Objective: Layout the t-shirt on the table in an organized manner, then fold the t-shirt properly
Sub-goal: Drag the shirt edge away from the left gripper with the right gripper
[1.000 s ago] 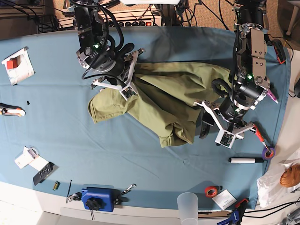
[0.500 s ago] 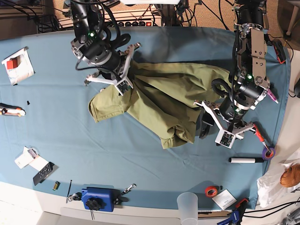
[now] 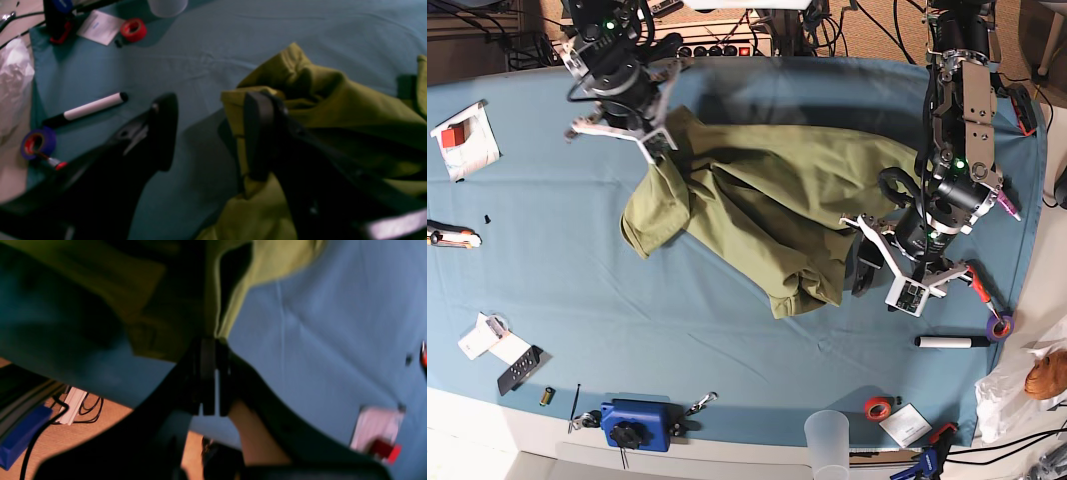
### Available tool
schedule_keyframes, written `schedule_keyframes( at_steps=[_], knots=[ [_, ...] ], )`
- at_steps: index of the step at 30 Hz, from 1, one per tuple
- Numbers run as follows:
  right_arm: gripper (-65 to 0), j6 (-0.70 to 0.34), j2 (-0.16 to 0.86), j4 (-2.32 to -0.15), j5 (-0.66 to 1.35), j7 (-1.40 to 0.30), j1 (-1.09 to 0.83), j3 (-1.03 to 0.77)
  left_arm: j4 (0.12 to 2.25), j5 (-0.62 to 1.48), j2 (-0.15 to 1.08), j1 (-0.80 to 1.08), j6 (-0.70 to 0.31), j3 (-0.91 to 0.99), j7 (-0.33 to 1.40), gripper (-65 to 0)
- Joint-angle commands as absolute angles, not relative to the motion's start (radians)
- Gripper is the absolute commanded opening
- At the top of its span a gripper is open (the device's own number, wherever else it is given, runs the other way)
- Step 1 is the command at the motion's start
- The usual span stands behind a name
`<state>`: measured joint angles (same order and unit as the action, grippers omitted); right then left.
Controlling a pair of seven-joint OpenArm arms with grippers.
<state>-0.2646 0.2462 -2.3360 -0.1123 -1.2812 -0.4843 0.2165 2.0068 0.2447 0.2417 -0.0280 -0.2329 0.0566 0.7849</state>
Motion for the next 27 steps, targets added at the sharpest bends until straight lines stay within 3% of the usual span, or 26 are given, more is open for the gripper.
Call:
schedule_keyframes(
  at_steps=[1, 11, 16, 21, 27],
  knots=[
    [-65.0, -0.257, 0.249, -2.352, -0.125, -1.271, -0.503, 0.186, 2.025, 0.248, 0.247, -0.044, -0.23, 0.061, 0.759, -33.0],
    [-65.0, -0.282, 0.249, -2.352, 0.069, -1.289, -0.643, -0.022, 2.025, 0.248, 0.247, -0.044, -0.23, 0.061, 0.739, -33.0],
    [-45.9, -0.298, 0.25, -2.352, 0.105, -1.29, -0.716, -0.021, 2.025, 0.248, 0.247, -0.044, -0.23, 0.061, 0.739, -33.0],
    [-45.8, -0.286, 0.249, -2.356, 0.105, -1.3, -0.714, -0.022, 2.025, 0.248, 0.247, -0.044, -0.23, 0.061, 0.739, -33.0],
    [-45.8, -0.286, 0.249, -2.356, 0.118, -1.103, -0.637, -0.022, 2.025, 0.248, 0.247, -0.044, -0.23, 0.061, 0.739, -33.0]
  ],
)
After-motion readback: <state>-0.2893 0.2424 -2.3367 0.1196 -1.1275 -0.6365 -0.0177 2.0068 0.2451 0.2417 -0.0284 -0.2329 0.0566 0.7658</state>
